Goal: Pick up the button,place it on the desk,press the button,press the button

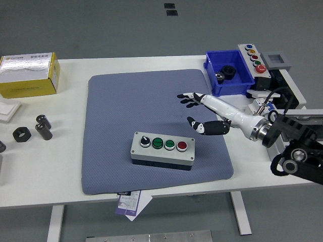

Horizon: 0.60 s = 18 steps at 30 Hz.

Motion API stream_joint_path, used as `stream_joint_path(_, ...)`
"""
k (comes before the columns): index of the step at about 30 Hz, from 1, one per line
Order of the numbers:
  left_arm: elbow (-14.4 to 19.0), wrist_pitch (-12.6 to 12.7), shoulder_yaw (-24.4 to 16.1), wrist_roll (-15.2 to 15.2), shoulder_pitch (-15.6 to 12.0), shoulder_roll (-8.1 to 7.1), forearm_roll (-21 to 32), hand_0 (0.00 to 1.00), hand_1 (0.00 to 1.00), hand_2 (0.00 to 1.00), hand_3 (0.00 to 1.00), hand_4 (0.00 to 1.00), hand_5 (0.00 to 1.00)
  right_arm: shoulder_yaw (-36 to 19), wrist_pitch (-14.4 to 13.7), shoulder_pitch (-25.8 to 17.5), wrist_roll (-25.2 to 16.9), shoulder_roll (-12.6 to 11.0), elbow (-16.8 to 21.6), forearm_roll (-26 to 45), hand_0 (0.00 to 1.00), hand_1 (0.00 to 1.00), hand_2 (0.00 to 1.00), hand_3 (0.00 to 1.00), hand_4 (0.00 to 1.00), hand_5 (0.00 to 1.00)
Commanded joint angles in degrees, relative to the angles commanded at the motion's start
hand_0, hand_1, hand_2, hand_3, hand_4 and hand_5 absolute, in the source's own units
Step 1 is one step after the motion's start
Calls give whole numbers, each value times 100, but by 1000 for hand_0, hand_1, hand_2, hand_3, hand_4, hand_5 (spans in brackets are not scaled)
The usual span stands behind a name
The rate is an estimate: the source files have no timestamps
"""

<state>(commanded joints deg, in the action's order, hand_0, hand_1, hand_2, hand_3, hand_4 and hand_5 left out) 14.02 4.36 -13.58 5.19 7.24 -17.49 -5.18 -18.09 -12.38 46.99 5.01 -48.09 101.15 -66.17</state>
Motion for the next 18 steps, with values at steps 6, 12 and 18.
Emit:
stream_joint_path(6, -15, 2, 88, 1, -1, -22, 100, 690, 632, 554, 602, 673, 215, -1001, 1278, 601, 1272, -370, 78, 918, 504, 589, 632, 888, 427, 144)
stream_joint_path(12, 1, 4, -25, -2, 27, -41, -12, 690, 632, 554, 603, 674, 215, -1315, 2619, 1247, 2458, -335, 78, 1568, 177, 410, 484, 998, 431, 185)
stream_joint_path(18, -23, 2, 169, 6, -10, -42, 205, 690, 632, 554, 602, 675, 214, -1196, 3939, 1410, 3197, -269, 78, 1850, 63, 259, 345, 998, 374, 181)
